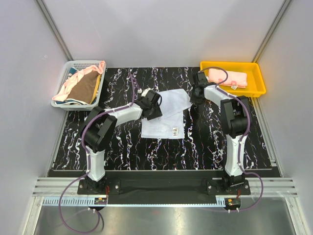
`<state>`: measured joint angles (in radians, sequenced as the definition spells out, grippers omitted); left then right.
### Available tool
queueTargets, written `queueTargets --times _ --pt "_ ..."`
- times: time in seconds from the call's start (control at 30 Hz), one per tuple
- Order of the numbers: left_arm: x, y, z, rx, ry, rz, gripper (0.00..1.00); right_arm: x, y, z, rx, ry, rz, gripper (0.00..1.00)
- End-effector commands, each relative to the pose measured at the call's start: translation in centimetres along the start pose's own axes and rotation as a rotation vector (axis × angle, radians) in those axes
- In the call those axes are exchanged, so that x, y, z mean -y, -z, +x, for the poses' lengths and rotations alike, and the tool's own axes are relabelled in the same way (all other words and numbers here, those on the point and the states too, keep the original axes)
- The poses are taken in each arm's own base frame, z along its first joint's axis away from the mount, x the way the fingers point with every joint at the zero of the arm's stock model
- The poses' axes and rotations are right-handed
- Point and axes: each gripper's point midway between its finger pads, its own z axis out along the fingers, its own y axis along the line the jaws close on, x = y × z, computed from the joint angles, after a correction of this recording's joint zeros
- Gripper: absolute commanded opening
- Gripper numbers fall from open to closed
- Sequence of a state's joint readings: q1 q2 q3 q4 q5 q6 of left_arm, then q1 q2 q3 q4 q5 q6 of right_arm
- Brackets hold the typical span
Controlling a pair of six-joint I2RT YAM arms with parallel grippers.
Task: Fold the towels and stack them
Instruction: Fold the towel
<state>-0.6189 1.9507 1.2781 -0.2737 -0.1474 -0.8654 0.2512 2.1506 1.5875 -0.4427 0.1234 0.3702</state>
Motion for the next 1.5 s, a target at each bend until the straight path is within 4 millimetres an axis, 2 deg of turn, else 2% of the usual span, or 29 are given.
queueTargets --times 0.0,0.2,0.37,0.53,1.47 --pt "2.7 0.6 -1.7 0.048 0.008 0.060 0.43 0.7 -0.3 -1.2 0.036 -0.031 0.024 0.31" --pt "2.7 0.6 -1.4 0.037 -0.002 0.052 0.41 1.0 -0.3 -1.0 0.036 -0.041 0.029 0.18" --pt "2.2 0.3 -0.7 0.026 -0.002 0.037 0.40 1.1 -0.3 -1.1 0.037 -0.045 0.025 0.12" --pt "2.9 0.1 -0.5 0.018 -0.006 0.050 0.40 1.0 -0.2 -1.0 0.035 -0.045 0.020 0.08" --pt "3.3 -0.2 -0.1 0.012 -0.024 0.029 0.37 1.0 -0.3 -0.8 0.033 -0.051 0.019 0.06"
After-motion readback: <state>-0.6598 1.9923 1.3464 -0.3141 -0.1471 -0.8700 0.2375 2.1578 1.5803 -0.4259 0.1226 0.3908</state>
